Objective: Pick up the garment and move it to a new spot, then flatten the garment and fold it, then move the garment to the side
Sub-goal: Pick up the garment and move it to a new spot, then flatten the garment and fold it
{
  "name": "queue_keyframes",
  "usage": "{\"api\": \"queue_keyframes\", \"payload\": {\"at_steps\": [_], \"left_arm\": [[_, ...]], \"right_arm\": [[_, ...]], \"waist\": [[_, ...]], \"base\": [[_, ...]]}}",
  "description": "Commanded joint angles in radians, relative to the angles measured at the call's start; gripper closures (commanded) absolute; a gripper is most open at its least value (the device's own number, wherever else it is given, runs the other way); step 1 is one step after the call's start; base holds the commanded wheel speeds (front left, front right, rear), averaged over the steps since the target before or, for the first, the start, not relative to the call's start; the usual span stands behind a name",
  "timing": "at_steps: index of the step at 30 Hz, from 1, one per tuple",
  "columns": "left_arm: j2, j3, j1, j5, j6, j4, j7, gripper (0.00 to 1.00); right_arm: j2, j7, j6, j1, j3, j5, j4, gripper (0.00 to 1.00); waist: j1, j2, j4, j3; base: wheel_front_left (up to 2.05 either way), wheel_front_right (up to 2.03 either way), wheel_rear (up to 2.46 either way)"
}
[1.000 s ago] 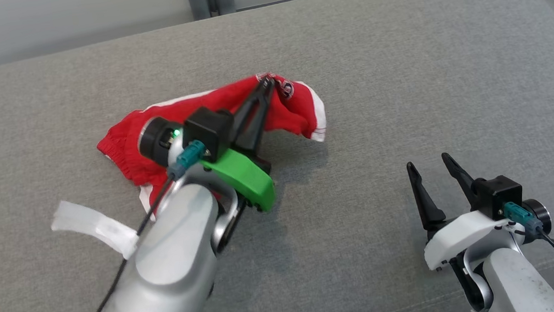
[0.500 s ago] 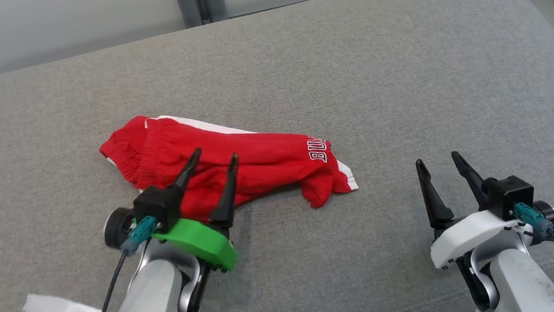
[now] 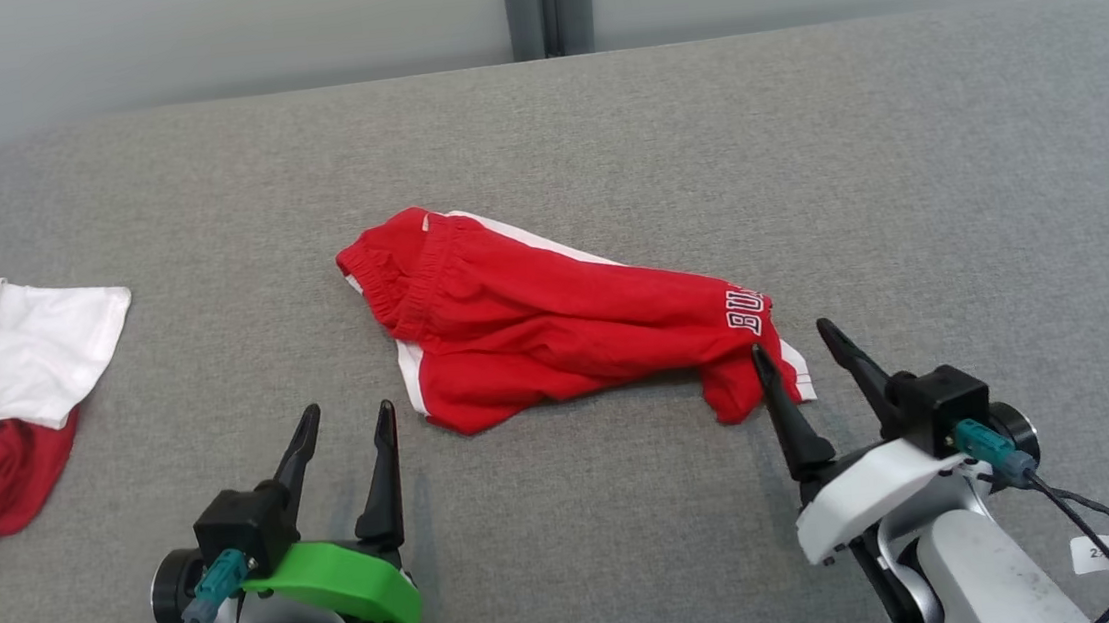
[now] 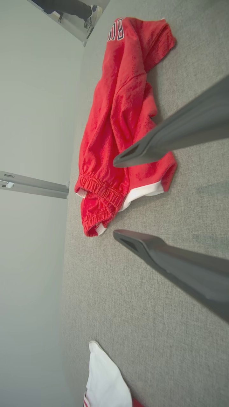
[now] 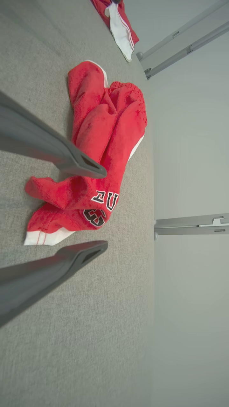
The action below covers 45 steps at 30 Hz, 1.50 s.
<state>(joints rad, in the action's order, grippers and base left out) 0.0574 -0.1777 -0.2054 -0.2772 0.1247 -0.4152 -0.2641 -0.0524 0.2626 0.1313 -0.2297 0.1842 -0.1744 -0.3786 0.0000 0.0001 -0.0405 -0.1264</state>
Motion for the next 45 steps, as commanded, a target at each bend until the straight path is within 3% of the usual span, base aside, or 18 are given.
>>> {"api": "queue_keyframes", "payload": {"at_steps": [1,7,14,28,45], "left_arm": [[-0.001,-0.001,0.021,0.015,0.006,0.007,-0.001,0.00],[-0.006,0.009,0.066,0.020,0.007,0.020,-0.001,0.00],[-0.006,-0.021,0.084,-0.008,0.007,0.006,-0.001,0.00],[-0.006,-0.066,0.066,-0.059,0.007,0.000,-0.001,0.00],[-0.006,-0.108,0.059,-0.074,0.007,0.006,-0.001,0.00]], "right_arm": [[-0.001,0.003,-0.001,-0.009,0.018,-0.012,-0.001,0.00],[-0.006,0.003,-0.001,-0.084,0.137,-0.004,-0.060,0.00],[-0.004,0.003,-0.001,-0.141,0.186,-0.002,-0.189,0.00],[-0.007,0.003,-0.001,-0.131,0.287,-0.047,-0.306,0.00],[-0.007,0.003,-0.001,-0.178,0.114,-0.062,-0.373,0.00]], "waist": [[0.0000,-0.0001,-0.041,0.015],[0.0000,-0.0001,-0.104,0.018],[0.0000,-0.0001,-0.162,0.016],[0.0000,-0.0001,-0.226,-0.013],[0.0000,-0.0001,-0.364,-0.035]], "base": [[0.00,0.00,0.00],[0.00,0.00,0.00],[0.00,0.00,0.00],[0.00,0.00,0.00],[0.00,0.00,0.00]]}}
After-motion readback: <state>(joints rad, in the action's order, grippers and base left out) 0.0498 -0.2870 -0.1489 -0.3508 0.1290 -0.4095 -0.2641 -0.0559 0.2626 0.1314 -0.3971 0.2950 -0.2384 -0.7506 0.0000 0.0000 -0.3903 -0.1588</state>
